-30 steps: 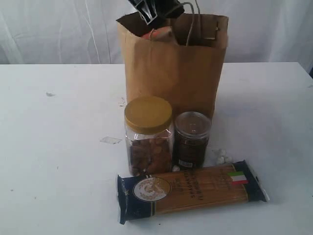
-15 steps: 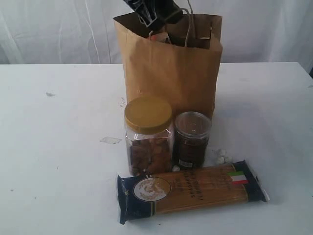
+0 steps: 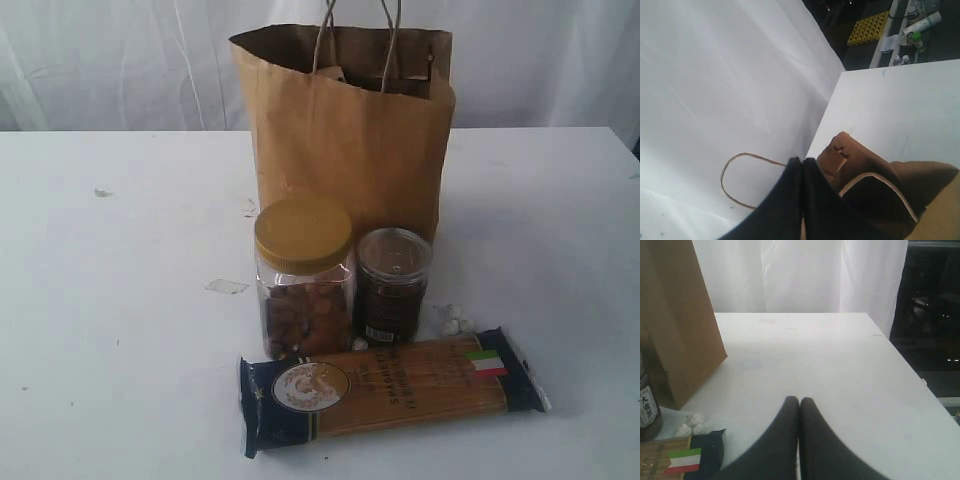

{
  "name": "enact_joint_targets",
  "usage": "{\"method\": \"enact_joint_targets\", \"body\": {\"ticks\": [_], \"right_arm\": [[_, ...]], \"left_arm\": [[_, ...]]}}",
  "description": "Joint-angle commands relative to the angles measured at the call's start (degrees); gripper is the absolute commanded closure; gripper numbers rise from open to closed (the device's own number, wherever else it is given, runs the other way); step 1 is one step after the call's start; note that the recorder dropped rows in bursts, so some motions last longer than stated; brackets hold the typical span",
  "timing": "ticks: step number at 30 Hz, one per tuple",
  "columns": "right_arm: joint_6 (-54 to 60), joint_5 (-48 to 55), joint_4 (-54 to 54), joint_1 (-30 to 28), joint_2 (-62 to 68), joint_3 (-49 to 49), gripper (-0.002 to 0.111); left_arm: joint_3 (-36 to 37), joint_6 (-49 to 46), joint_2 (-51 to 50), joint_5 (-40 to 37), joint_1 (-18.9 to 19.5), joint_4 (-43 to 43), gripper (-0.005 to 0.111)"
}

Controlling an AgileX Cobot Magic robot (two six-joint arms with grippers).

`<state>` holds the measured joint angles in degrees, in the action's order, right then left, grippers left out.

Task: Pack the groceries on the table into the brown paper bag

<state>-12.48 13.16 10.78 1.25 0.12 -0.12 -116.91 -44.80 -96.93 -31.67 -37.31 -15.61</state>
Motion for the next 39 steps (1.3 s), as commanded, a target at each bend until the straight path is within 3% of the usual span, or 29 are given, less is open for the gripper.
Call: {"method": "enact_joint_targets", "body": {"ticks": [1, 9, 16, 21, 25, 28, 34, 39], "right_arm": [[-0.1, -0.4, 0.4, -0.3, -0.1, 0.1, 0.108], [-0.1, -0.4, 0.4, -0.3, -0.1, 0.1, 0.108], [-0.1, -0.4, 0.4, -0.3, -0.1, 0.1, 0.108], [-0.1, -0.4, 0.4, -0.3, -0.1, 0.1, 0.108], [-0.1, -0.4, 0.4, -0.3, -0.1, 0.1, 0.108], [-0.1, -0.4, 0.4, -0.3, -0.1, 0.1, 0.108], [-0.1, -0.4, 0.4, -0.3, -0.1, 0.1, 0.108], [-0.1, -0.4, 0.4, -0.3, -0.1, 0.1, 0.108]], "left_arm": [[-0.5, 0.1, 1.9, 0.0, 0.0, -1.1, 0.107], [-0.5, 0.1, 4.2, -0.1, 0.0, 2.7, 0.107], [-0.5, 7.8, 8.6, -9.5, 0.0, 7.7, 0.107], [-0.5, 12.5, 9.8, -16.8, 0.0, 24.0, 0.107], [0.4, 24.1, 9.4, -25.8, 0.7, 41.0, 0.107], [3.0, 31.4, 9.4, -28.4, 4.0, 44.4, 0.107], [10.1, 43.9, 10.2, -23.0, 15.7, 41.1, 0.107], [16.8, 51.3, 10.4, -23.0, 23.9, 39.7, 0.107]]}}
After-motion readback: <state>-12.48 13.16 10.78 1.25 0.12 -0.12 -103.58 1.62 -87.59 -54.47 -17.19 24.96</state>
